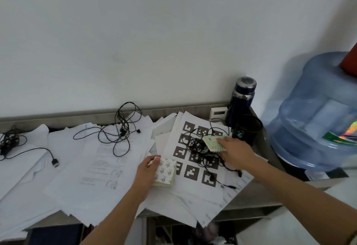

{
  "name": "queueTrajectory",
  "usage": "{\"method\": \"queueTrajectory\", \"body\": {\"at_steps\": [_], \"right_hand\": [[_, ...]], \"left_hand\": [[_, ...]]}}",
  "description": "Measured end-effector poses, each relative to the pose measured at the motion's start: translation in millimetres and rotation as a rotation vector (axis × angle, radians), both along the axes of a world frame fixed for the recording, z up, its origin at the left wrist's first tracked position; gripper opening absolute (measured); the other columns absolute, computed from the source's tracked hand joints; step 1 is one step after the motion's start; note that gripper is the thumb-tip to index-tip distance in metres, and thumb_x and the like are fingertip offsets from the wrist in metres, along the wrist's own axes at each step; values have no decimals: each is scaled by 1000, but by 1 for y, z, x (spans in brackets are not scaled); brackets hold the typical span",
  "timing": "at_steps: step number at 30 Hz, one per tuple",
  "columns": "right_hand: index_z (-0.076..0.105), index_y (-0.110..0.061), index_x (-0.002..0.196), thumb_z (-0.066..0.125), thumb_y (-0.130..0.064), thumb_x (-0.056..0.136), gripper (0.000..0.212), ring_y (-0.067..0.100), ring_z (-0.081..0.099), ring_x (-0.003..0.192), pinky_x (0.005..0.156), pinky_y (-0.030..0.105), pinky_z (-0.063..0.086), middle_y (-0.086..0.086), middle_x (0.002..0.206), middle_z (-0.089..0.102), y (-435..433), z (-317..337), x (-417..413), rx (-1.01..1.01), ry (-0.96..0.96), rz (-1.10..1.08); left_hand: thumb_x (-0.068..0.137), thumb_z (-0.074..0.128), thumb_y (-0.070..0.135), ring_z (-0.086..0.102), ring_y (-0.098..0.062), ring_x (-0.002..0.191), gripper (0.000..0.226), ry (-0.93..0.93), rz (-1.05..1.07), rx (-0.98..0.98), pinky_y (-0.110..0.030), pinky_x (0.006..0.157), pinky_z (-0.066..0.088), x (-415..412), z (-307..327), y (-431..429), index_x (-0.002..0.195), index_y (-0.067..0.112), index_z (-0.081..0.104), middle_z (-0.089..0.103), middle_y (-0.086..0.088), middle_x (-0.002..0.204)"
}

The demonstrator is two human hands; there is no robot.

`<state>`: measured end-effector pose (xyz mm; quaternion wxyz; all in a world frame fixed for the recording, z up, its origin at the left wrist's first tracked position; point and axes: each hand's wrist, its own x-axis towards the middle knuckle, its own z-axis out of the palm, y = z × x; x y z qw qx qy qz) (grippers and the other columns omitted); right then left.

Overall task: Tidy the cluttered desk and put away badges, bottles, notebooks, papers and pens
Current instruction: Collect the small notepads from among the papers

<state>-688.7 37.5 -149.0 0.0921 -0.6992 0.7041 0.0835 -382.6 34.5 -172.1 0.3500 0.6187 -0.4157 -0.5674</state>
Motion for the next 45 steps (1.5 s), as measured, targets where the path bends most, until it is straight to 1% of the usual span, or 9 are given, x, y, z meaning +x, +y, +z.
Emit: {"method": "queueTrajectory", "body": {"at_steps": [4, 8, 13, 17, 22, 29, 34, 39, 45], "right_hand": [[51, -28, 132, 40, -37, 102, 33, 20, 62, 94, 70, 33, 48, -1, 117, 65, -5, 29, -2, -255, -186, -99], [58, -20, 123, 44, -38, 102, 31, 17, 58, 86, 64, 30, 39, -4, 107, 59, -13, 53, 15, -467, -365, -87], [70, -18, 102, 62, -35, 92, 21, 19, 70, 77, 68, 37, 58, -2, 88, 72, -28, 46, 63, -220, -1028, -332], [69, -9, 109, 67, -17, 92, 19, 14, 74, 75, 60, 25, 57, 3, 91, 75, -14, 31, 113, 106, -1343, -430], [72, -6, 100, 73, -18, 86, 18, 23, 61, 81, 67, 31, 45, 19, 102, 73, 0, 25, 179, 370, -1465, -396], [73, -7, 107, 61, -22, 96, 22, 21, 58, 78, 66, 30, 43, 11, 92, 70, 13, 25, 264, 589, -1551, -307], [69, 0, 113, 56, -19, 99, 27, 25, 61, 84, 68, 32, 46, 18, 105, 72, 30, 27, 356, 733, -1597, -250], [68, 1, 113, 56, -16, 98, 25, 32, 61, 98, 97, 48, 44, 22, 111, 71, 42, 20, 450, 771, -1523, -237], [69, 1, 108, 59, -15, 96, 22, 24, 67, 84, 77, 35, 54, 14, 98, 75, 60, 12, 540, 769, -1529, -349]], "left_hand": [[94, 61, 29, 66, -20, 85, 29, -15, 84, 40, -30, 68, 53, 0, 1, 0, 117, 13, 57, 68, -11, 102], [87, 70, 26, 71, -31, 92, 45, 145, 168, 178, -40, 74, 58, 9, 2, -5, 120, -2, 57, 72, -17, 102], [92, 61, 14, 69, -33, 95, 30, 447, 217, 170, -40, 66, 60, 19, 29, 3, 113, -7, 61, 70, -21, 108], [89, 63, 13, 66, -36, 101, 37, 538, 227, 113, -38, 63, 59, 37, 51, 11, 119, -8, 57, 67, -25, 115], [79, 66, 22, 64, -37, 108, 54, 601, 253, 72, -42, 72, 59, 75, 56, 32, 122, -9, 57, 65, -24, 119], [79, 69, 29, 63, -40, 111, 62, 566, 345, 90, -56, 90, 52, 163, 50, 69, 126, -7, 55, 64, -25, 120], [82, 66, 31, 65, -36, 106, 61, 502, 434, 82, -46, 80, 56, 253, 58, 102, 129, -6, 52, 67, -22, 117], [94, 57, 28, 68, -35, 102, 45, 519, 469, 102, -43, 69, 58, 343, 59, 131, 126, -3, 50, 69, -21, 114], [89, 56, 29, 64, -33, 109, 49, 676, 420, 115, -41, 71, 59, 429, 61, 160, 129, 2, 53, 63, -20, 126]]}}
